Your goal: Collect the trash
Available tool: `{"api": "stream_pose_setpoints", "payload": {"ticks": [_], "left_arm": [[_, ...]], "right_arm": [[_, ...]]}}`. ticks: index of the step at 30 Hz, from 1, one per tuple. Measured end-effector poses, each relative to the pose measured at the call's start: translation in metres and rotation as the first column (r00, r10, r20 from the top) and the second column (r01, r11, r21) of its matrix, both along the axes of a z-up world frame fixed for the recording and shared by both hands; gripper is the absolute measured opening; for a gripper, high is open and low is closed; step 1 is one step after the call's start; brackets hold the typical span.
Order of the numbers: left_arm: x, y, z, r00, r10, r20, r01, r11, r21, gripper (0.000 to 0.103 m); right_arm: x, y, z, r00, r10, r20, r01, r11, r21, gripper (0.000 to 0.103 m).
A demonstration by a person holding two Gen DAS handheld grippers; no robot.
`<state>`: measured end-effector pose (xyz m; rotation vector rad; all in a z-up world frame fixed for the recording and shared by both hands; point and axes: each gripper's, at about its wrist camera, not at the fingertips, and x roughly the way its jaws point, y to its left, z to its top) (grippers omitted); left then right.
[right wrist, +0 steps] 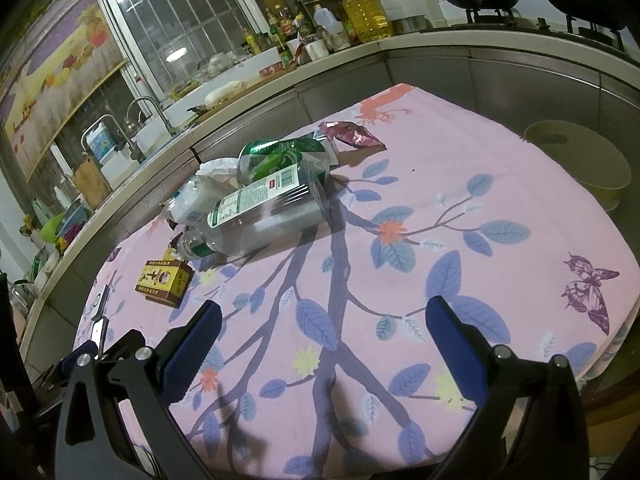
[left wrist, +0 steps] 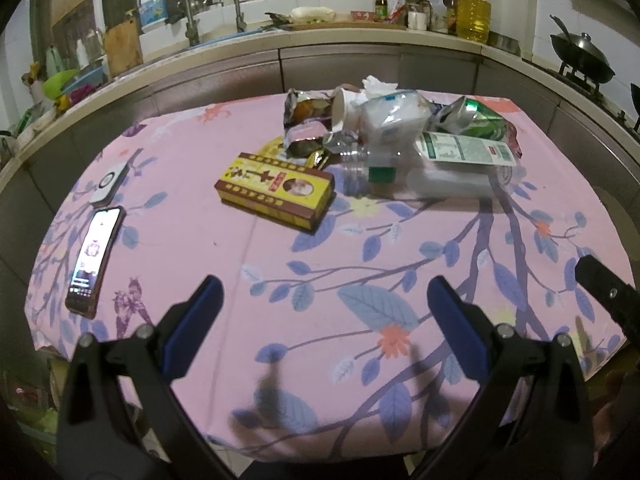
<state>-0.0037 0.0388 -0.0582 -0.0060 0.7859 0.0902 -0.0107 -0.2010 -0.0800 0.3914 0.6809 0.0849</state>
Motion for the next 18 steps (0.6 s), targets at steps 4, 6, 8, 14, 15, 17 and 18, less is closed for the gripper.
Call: {"api": "stream_pose_setpoints", "payload": {"ticks": [4,6,8,14,15,17,18], "left_arm": [[0.012,0.016,-0.001,1.000,-0.008,0.005,0.008,0.998,-0.066,0.098],[0.019,0.026,-0.002,1.000,-0.024,0.014,0.025,0.996,-0.081,0.098],[0.025,0.035,-0.003,0.999,-0.020,0.041,0.022,0.998,-0.063,0.098],[0.050,0.063,0.005,0.997,-0.027,0.077,0.035,0.994,-0.105,0.098],[0.055,0.066,0.008,0.995,-0.045,0.086,0.055,0.991,-0.118,0.098],[0.063,0.068,0.013,0.993,-0.074,0.095,0.085,0.990,-0.117,0.098],[0.068,0.072,0.014,0.992,-0.085,0.093,0.096,0.988,-0.123,0.098]], "right_arm": [[0.005,0.001,-0.003,1.000,0.007,-0.008,-0.007,1.000,-0.001,0.098],[0.007,0.001,-0.003,1.000,0.010,-0.007,-0.010,1.000,-0.006,0.098],[0.010,0.001,-0.003,1.000,0.017,-0.004,-0.017,1.000,-0.015,0.098],[0.033,0.005,0.002,0.998,0.065,0.016,-0.064,0.996,-0.057,0.096],[0.040,0.006,0.004,0.997,0.076,0.023,-0.074,0.995,-0.061,0.092],[0.052,0.009,0.009,0.995,0.099,0.030,-0.097,0.993,-0.068,0.085],[0.061,0.011,0.011,0.992,0.119,0.034,-0.116,0.991,-0.072,0.082]]}}
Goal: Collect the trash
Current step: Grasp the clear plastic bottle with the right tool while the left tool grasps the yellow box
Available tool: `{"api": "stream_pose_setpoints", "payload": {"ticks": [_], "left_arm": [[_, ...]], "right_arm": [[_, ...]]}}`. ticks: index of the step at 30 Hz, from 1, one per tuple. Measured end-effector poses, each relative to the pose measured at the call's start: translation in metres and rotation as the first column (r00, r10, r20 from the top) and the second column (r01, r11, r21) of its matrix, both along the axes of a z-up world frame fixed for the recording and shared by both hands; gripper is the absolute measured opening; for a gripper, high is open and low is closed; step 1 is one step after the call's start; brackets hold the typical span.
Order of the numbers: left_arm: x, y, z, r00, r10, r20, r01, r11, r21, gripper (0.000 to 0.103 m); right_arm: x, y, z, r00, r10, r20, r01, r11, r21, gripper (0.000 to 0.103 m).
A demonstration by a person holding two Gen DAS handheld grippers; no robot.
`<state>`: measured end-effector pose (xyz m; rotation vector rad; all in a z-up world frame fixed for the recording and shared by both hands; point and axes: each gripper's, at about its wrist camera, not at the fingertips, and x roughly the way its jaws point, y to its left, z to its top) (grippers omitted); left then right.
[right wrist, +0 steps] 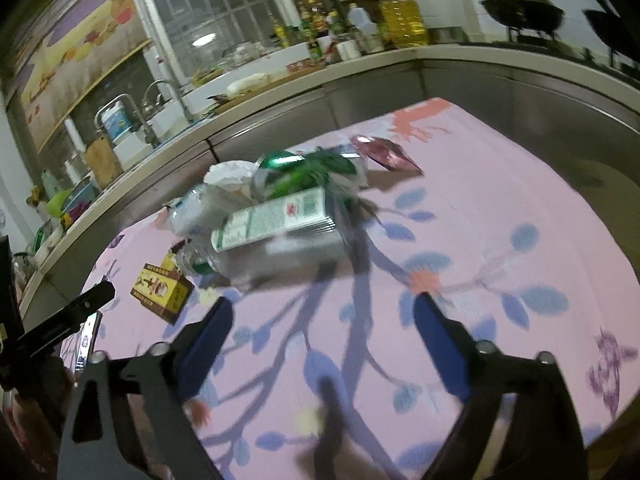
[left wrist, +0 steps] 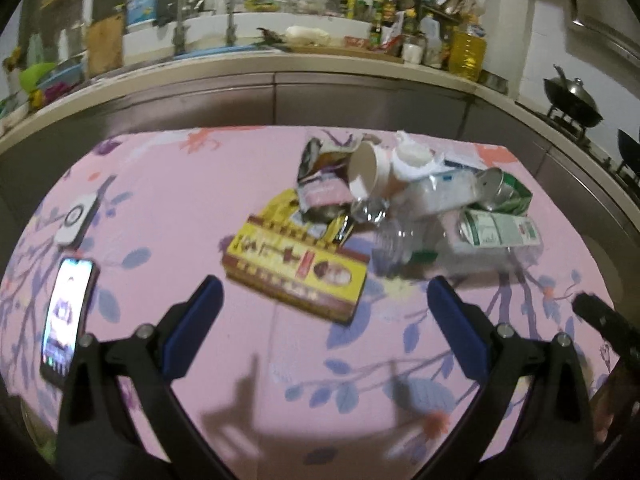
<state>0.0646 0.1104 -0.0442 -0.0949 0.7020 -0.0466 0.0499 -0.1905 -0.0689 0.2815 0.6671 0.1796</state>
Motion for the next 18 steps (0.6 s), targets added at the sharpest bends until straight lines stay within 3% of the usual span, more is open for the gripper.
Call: {"api": "stream_pose_setpoints", "payload": {"ticks": [6,10,14,18], "left_arm": [[0.036,0.047,-0.016,0.994,0.072,-0.086,-0.078,0.995,-0.067,0.096],[0.060,0.085,-0.026,0.980,0.159,-0.117,-0.168,0.983,-0.076,0.093],[0.082,0.098,-0.031,0.976,0.167,-0.136,-0.179,0.980,-0.083,0.093],[0.106,0.089,-0.044,0.977,0.114,-0.180,-0.127,0.990,-0.064,0.093]], "right_arm": [[0.062,-0.012,0.000,0.999,0.027,-0.025,-0.026,0.999,0.038,0.069],[0.108,-0.025,-0.010,0.995,0.038,-0.088,-0.027,0.991,0.130,0.065],[0.125,-0.020,-0.018,0.987,0.114,-0.114,-0.089,0.975,0.206,0.064],[0.113,0.000,-0.019,0.970,0.209,-0.121,-0.182,0.962,0.202,0.064]]}}
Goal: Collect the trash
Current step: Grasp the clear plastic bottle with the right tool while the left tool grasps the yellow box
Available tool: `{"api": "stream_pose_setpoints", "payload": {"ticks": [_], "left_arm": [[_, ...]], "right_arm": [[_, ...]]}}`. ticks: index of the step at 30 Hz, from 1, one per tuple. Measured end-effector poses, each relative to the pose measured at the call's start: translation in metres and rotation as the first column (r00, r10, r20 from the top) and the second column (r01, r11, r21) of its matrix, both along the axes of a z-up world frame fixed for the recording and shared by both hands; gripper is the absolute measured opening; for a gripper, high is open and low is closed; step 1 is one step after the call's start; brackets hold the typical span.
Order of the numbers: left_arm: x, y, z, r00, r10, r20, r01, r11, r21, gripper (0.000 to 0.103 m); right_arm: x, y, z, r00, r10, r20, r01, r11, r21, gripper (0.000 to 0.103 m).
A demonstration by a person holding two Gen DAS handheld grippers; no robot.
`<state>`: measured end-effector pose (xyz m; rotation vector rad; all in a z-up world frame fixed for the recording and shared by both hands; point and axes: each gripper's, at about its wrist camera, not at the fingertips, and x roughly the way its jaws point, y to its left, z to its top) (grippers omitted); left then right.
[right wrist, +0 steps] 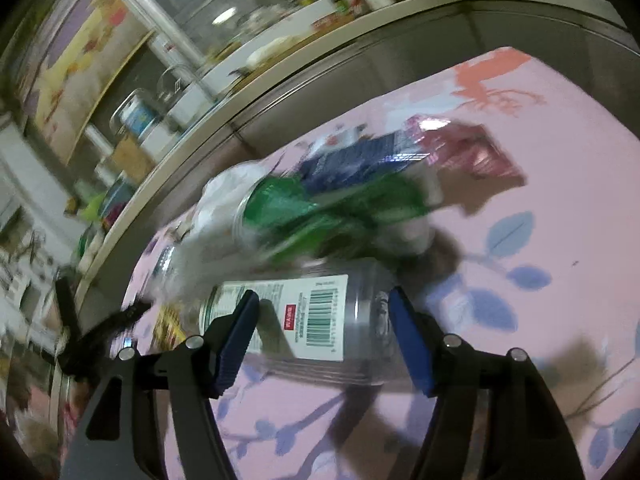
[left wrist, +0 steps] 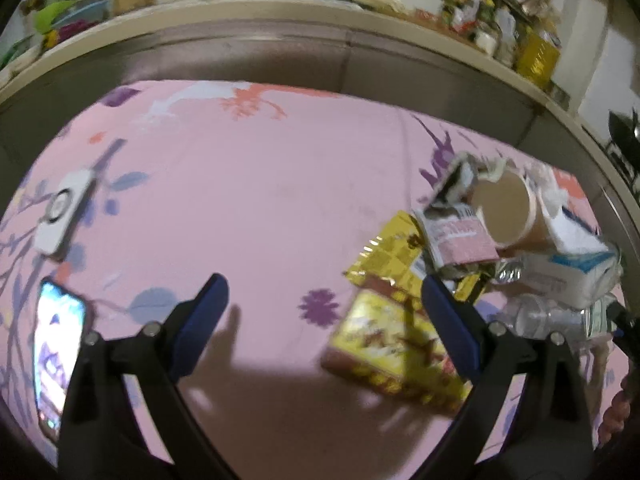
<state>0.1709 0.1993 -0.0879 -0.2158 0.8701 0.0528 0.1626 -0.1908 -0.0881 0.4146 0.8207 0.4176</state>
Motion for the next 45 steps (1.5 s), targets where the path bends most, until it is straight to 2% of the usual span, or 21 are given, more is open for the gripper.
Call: {"api": "stream_pose_setpoints", "payload": {"ticks": [3,7,10,13,15,16,19,22,24,28,32,36,38,45], "left_arm": [[-0.001,-0.015,-0.011,0.996,-0.068,-0.050,0.068,0.998,0.001,0.085],[-0.030,-0.023,-0.015,0.993,-0.102,-0.054,0.103,0.995,0.004,0.085],[-0.061,-0.027,-0.019,0.986,-0.149,-0.075,0.149,0.989,-0.009,0.085],[-0.090,-0.030,-0.018,0.980,-0.185,-0.072,0.188,0.982,0.031,0.085],[-0.095,-0.028,-0.014,0.982,-0.174,-0.067,0.177,0.983,0.047,0.089],[-0.095,-0.026,-0.012,0.984,-0.167,-0.067,0.169,0.985,0.031,0.090],[-0.088,-0.023,-0.012,0.981,-0.175,-0.085,0.167,0.982,-0.092,0.090],[-0.070,-0.023,-0.011,0.987,-0.121,-0.109,0.104,0.983,-0.149,0.090],[-0.054,-0.023,-0.010,0.988,-0.057,-0.143,0.031,0.983,-0.179,0.090],[-0.030,-0.017,-0.011,0.971,0.072,-0.226,-0.126,0.964,-0.235,0.090],[-0.010,-0.018,-0.010,0.942,0.172,-0.287,-0.230,0.956,-0.183,0.090],[0.003,-0.028,-0.014,0.921,0.209,-0.329,-0.262,0.957,-0.122,0.090],[0.004,-0.029,-0.018,0.915,0.223,-0.336,-0.279,0.952,-0.126,0.098],[-0.005,-0.033,-0.025,0.914,0.231,-0.333,-0.290,0.947,-0.139,0.098]], "right_arm": [[-0.024,0.016,0.000,0.995,0.102,-0.006,-0.101,0.995,0.005,0.064],[-0.055,0.032,0.000,0.973,0.231,-0.012,-0.231,0.973,-0.006,0.064],[-0.079,0.047,0.001,0.948,0.318,-0.001,-0.317,0.945,-0.087,0.064],[-0.094,0.055,0.007,0.945,0.324,0.046,-0.306,0.924,-0.229,0.066],[-0.101,0.054,0.011,0.951,0.302,0.067,-0.271,0.917,-0.293,0.071],[-0.103,0.055,0.014,0.954,0.285,0.095,-0.241,0.914,-0.326,0.075],[-0.106,0.064,0.020,0.947,0.280,0.159,-0.202,0.902,-0.382,0.077],[-0.105,0.072,0.020,0.937,0.291,0.192,-0.193,0.892,-0.409,0.077],[-0.098,0.079,0.016,0.934,0.296,0.201,-0.183,0.878,-0.442,0.077],[-0.089,0.080,0.013,0.929,0.302,0.216,-0.182,0.878,-0.443,0.077],[-0.085,0.076,0.007,0.927,0.304,0.220,-0.200,0.897,-0.395,0.078],[-0.080,0.073,0.002,0.925,0.310,0.219,-0.216,0.905,-0.367,0.078],[-0.080,0.073,0.001,0.922,0.316,0.225,-0.219,0.902,-0.372,0.078],[-0.080,0.083,-0.004,0.903,0.353,0.243,-0.230,0.877,-0.422,0.078]]}}
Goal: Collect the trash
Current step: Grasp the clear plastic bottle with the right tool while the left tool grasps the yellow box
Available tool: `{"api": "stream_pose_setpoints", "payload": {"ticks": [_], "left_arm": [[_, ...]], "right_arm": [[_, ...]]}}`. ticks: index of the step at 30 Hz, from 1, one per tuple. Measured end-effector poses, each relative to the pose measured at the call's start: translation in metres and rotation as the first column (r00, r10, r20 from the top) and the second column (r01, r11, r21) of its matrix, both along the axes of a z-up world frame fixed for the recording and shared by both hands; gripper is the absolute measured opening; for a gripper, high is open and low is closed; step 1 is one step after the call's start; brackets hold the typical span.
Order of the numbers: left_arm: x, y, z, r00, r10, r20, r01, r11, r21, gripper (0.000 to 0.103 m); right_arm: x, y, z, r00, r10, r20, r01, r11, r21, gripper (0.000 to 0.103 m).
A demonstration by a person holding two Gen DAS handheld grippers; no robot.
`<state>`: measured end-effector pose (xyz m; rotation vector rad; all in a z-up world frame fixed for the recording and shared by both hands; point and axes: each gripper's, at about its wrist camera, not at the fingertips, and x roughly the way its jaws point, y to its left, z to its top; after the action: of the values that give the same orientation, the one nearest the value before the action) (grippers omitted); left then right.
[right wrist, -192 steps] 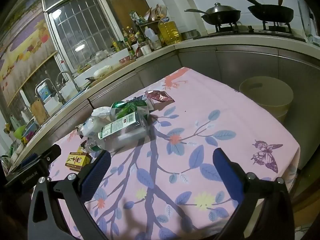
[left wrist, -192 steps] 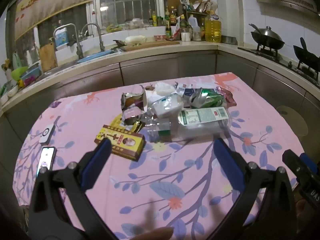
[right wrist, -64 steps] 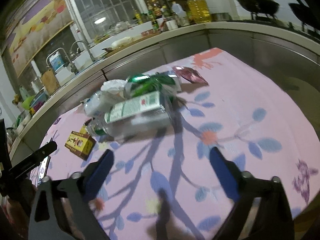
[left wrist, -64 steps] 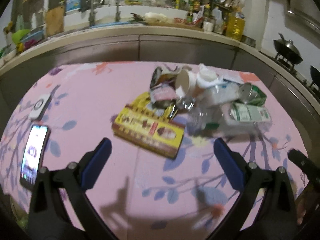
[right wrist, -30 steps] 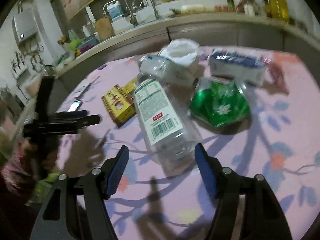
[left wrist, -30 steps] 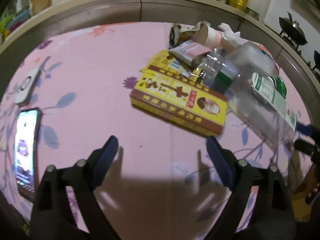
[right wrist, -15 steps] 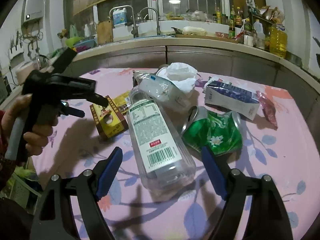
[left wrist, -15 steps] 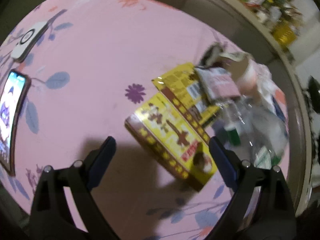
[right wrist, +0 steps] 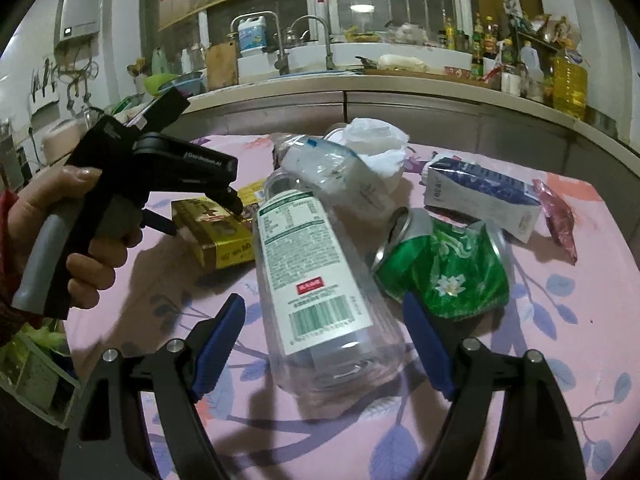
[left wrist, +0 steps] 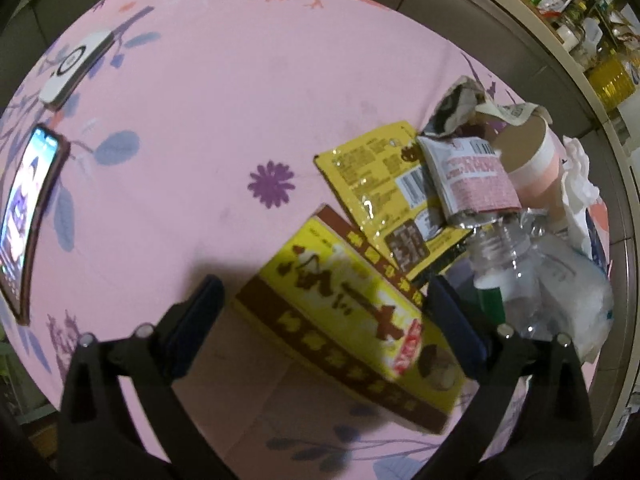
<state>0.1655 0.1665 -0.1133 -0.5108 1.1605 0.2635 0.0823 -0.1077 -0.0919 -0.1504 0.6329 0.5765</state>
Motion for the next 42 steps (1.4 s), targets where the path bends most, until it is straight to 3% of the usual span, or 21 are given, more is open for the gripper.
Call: {"api": "stream_pose_setpoints", "payload": {"ticks": [3,6,8,10,13,18,22,29,30,33,35,42], "left_arm": [[-0.002,0.000,0.000,1.000,-0.002,-0.002,0.002,0.998,-0.070,0.098],[0.000,-0.002,0.001,1.000,0.000,0.003,0.001,0.997,-0.078,0.097],[0.001,-0.008,0.002,1.000,-0.009,0.018,0.010,0.999,-0.043,0.086],[0.004,-0.015,0.005,0.998,-0.034,0.049,0.034,0.999,-0.006,0.074],[-0.002,-0.020,0.005,0.995,-0.070,0.069,0.070,0.998,0.000,0.070],[0.003,-0.020,0.009,0.979,-0.194,0.065,0.191,0.981,0.044,0.069],[-0.004,-0.020,0.008,0.982,-0.181,0.050,0.180,0.983,0.016,0.082],[-0.022,-0.041,-0.004,0.982,-0.187,0.038,0.185,0.981,0.062,0.083],[-0.024,-0.045,-0.004,0.980,-0.191,0.056,0.185,0.978,0.094,0.083],[-0.031,-0.057,-0.007,0.971,-0.222,0.094,0.206,0.966,0.154,0.075],[-0.033,-0.053,-0.006,0.968,-0.224,0.110,0.209,0.969,0.131,0.067],[-0.057,-0.014,0.016,0.958,-0.204,0.201,0.198,0.979,0.048,0.063]], "right_arm": [[0.000,0.006,-0.001,1.000,0.005,0.016,-0.005,1.000,-0.024,0.078],[0.002,0.011,-0.001,1.000,-0.001,0.017,0.002,1.000,-0.026,0.078],[0.003,0.013,0.000,1.000,-0.003,0.007,0.003,1.000,-0.026,0.077],[0.002,0.014,0.000,1.000,-0.003,0.001,0.003,1.000,-0.029,0.063],[-0.003,0.019,0.002,1.000,0.011,-0.017,-0.012,0.999,-0.032,0.060],[-0.017,0.027,0.002,0.999,0.036,-0.034,-0.037,0.999,-0.031,0.060],[-0.024,0.032,0.001,0.999,0.026,-0.019,-0.027,0.998,-0.057,0.060],[-0.021,0.034,0.004,1.000,0.000,0.010,0.001,0.996,-0.085,0.064],[-0.020,0.033,0.003,1.000,-0.005,0.011,0.006,0.997,-0.083,0.064],[-0.014,0.030,0.000,1.000,0.005,-0.024,-0.006,0.998,-0.060,0.058],[-0.011,0.026,0.002,0.998,0.013,-0.068,-0.015,1.000,-0.021,0.056],[-0.002,0.018,0.017,0.968,0.106,-0.227,-0.058,0.976,0.210,0.056]]}}
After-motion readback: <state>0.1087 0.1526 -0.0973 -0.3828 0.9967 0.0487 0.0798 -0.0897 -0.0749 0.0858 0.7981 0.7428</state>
